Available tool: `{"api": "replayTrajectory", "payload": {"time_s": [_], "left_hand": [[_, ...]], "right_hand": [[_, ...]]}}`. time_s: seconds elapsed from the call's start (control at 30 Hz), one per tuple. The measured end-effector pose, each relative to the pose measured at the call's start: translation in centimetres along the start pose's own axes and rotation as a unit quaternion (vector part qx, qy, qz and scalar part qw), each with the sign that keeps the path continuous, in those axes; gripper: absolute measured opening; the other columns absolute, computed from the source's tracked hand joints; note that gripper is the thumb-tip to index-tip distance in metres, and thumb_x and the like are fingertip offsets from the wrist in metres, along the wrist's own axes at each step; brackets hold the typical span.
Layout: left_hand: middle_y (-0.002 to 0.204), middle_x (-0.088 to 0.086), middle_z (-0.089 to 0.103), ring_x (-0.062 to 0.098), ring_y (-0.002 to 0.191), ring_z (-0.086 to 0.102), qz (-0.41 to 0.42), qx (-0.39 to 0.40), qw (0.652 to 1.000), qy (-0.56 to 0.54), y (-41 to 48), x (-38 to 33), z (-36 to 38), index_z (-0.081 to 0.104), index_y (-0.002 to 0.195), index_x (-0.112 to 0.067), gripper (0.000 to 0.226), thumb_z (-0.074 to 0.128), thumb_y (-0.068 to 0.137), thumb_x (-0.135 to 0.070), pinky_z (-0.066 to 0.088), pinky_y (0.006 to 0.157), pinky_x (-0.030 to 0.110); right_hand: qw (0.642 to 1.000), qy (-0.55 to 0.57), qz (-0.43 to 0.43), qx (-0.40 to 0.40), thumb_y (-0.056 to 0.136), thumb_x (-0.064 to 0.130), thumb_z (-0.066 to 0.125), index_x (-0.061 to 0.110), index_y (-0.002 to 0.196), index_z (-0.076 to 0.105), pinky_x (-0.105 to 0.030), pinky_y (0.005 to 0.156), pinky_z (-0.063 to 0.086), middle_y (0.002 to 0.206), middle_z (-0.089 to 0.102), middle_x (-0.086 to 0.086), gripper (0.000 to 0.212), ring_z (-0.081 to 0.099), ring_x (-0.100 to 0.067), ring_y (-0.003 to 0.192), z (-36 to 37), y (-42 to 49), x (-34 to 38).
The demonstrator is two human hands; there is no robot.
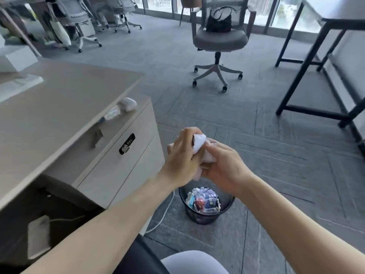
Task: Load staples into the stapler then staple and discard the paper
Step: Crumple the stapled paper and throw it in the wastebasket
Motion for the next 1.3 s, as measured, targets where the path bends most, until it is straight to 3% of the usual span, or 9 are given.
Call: {"api": "replayTrajectory", "payload": {"time_s": [0.2, 0.37, 0.5, 0.6, 0.83, 0.93, 1.03, 1.13, 1.3], "left_hand": [[0.134, -0.004, 0.044, 0.013, 0.112, 0.051, -0.05, 0.187, 0.98, 0.041, -1.7, 3.9, 5.4, 0.03, 0.136, -0.037, 0.065, 0.066, 0.084, -0.049, 0.043, 0.094, 0.032], [0.119, -0.002, 0.059, 0.015, 0.087, 0.063, -0.128, 0.119, 0.982, 0.076, -1.7, 7.6, 5.1, 0.052, 0.132, -0.028, 0.046, 0.065, 0.088, -0.033, 0.05, 0.079, 0.028], [0.123, 0.001, 0.058, 0.01, 0.085, 0.058, -0.158, 0.133, 0.975, 0.084, -2.5, 9.7, 5.8, 0.054, 0.131, -0.024, 0.045, 0.065, 0.088, -0.027, 0.042, 0.079, 0.021], [0.125, 0.0, 0.057, 0.008, 0.089, 0.056, -0.169, 0.139, 0.972, 0.087, -2.7, 10.5, 5.8, 0.054, 0.13, -0.024, 0.043, 0.064, 0.088, -0.026, 0.04, 0.079, 0.019], [0.117, -0.002, 0.059, 0.013, 0.081, 0.066, -0.184, 0.158, 0.965, 0.097, -2.8, 11.6, 5.0, 0.06, 0.121, -0.028, 0.034, 0.061, 0.088, -0.02, 0.048, 0.084, 0.025], [0.105, -0.001, 0.062, 0.013, 0.076, 0.065, -0.186, 0.145, 0.966, 0.102, -2.7, 11.7, 4.2, 0.063, 0.115, -0.027, 0.028, 0.062, 0.088, -0.019, 0.047, 0.079, 0.025], [0.1, -0.002, 0.066, 0.013, 0.067, 0.065, -0.185, 0.125, 0.97, 0.092, -2.6, 10.9, 3.0, 0.065, 0.106, -0.026, 0.019, 0.062, 0.089, -0.018, 0.055, 0.072, 0.031], [0.09, -0.003, 0.069, 0.016, 0.065, 0.066, -0.18, 0.1, 0.975, 0.088, -2.2, 9.4, 1.0, 0.066, 0.098, -0.024, 0.011, 0.061, 0.09, -0.019, 0.057, 0.061, 0.032], [0.069, -0.001, 0.071, 0.001, 0.045, 0.056, -0.148, 0.04, 0.984, 0.09, -1.7, 5.7, -4.3, 0.065, 0.09, -0.024, 0.006, 0.06, 0.091, -0.02, 0.043, 0.049, 0.015]], "right_hand": [[0.964, -0.191, -0.108, -0.153, 0.087, 0.005, 0.068, 0.012, 0.094, 0.077, -0.035, 0.068, 0.055, 0.085, 0.075, -0.009, 0.014, 0.067, -0.019, 0.074, -8.6, 0.3, 0.6], [0.864, -0.374, -0.154, -0.3, 0.077, 0.021, 0.08, 0.014, 0.094, 0.078, -0.017, 0.07, 0.052, 0.089, 0.074, 0.001, 0.018, 0.067, -0.012, 0.077, -13.9, 0.9, -0.4], [0.788, -0.515, -0.187, -0.28, 0.084, 0.007, 0.071, 0.007, 0.105, 0.075, 0.0, 0.069, 0.038, 0.099, 0.057, -0.005, 0.021, 0.055, -0.013, 0.077, -13.8, 2.0, -3.3], [0.759, -0.59, -0.134, -0.24, 0.086, 0.001, 0.063, 0.004, 0.112, 0.071, -0.024, 0.078, 0.048, 0.105, 0.051, -0.011, 0.027, 0.057, -0.025, 0.086, -14.8, 4.2, -6.8], [0.775, -0.619, 0.016, -0.126, 0.096, 0.01, 0.053, 0.004, 0.146, 0.038, -0.034, 0.115, 0.024, 0.16, 0.019, -0.014, 0.053, 0.024, -0.029, 0.146, -14.9, 6.5, -11.3], [0.769, -0.619, -0.06, -0.149, 0.096, 0.004, 0.049, 0.0, 0.129, 0.059, -0.035, 0.107, 0.038, 0.14, 0.053, -0.017, 0.035, 0.05, -0.031, 0.13, -14.1, 6.0, -9.1], [0.791, -0.571, -0.112, -0.188, 0.096, 0.005, 0.053, 0.004, 0.107, 0.072, -0.036, 0.074, 0.059, 0.096, 0.075, -0.009, 0.023, 0.074, -0.019, 0.077, -12.7, 4.9, -6.2], [0.807, -0.543, -0.149, -0.18, 0.096, 0.011, 0.056, 0.008, 0.102, 0.074, -0.031, 0.053, 0.059, 0.074, 0.072, -0.004, 0.018, 0.067, -0.009, 0.045, -9.3, 4.0, -3.1], [0.798, -0.535, -0.226, -0.159, 0.095, 0.021, 0.061, 0.01, 0.094, 0.075, -0.023, 0.048, 0.048, 0.054, 0.064, -0.001, 0.018, 0.048, -0.007, 0.036, -2.0, 2.9, 2.0]]}}
Point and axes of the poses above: each hand's wrist, its own y-axis towards the middle knuckle, its own z-axis out of the palm, x = y × z, the point moved 9 cm from there along y, towards the middle knuckle
